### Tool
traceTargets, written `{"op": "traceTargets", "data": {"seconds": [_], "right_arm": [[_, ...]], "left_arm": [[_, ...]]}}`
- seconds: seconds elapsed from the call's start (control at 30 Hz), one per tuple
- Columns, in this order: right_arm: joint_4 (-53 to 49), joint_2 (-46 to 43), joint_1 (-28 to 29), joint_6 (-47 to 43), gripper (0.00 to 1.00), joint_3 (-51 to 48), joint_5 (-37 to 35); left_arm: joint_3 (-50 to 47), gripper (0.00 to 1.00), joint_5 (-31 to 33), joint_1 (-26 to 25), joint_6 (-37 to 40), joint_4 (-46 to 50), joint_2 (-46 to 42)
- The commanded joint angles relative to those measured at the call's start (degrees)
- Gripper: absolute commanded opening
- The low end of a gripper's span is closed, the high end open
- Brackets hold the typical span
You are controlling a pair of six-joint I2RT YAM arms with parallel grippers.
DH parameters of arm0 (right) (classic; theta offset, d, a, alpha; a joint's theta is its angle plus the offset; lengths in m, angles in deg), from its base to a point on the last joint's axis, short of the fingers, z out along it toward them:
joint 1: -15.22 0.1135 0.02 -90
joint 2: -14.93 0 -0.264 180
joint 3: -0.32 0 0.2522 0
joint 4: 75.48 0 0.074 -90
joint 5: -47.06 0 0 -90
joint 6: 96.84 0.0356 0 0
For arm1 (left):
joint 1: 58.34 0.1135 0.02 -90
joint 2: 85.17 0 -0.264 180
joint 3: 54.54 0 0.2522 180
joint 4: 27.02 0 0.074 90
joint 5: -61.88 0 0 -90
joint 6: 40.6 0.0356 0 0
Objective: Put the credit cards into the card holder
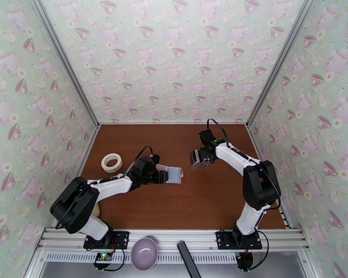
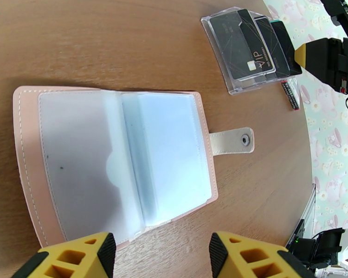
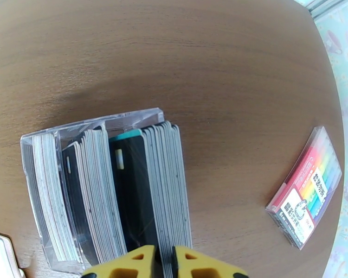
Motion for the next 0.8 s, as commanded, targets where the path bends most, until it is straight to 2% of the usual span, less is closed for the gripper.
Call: {"op": "traceTargets", "data": {"seconds": [0.0, 0.2, 0.77], "right_arm": [[-1.2, 2.0, 0.6, -0.3, 0.13, 0.9, -1.3], [-1.7, 1.7, 1.2, -0.6, 0.04, 1.2, -2.9], [-3.4, 1.9, 3.9, -1.0, 0.04, 3.1, -4.6]], "left_arm": [[1.7, 0.59, -1.4, -0.4, 0.4, 0.7, 1.0], [1.5, 0.59, -1.5, -0.6, 0.2, 0.2, 1.4], [1.0, 0.59, -1.2, -0.7, 0.0, 0.0, 1.0]]}}
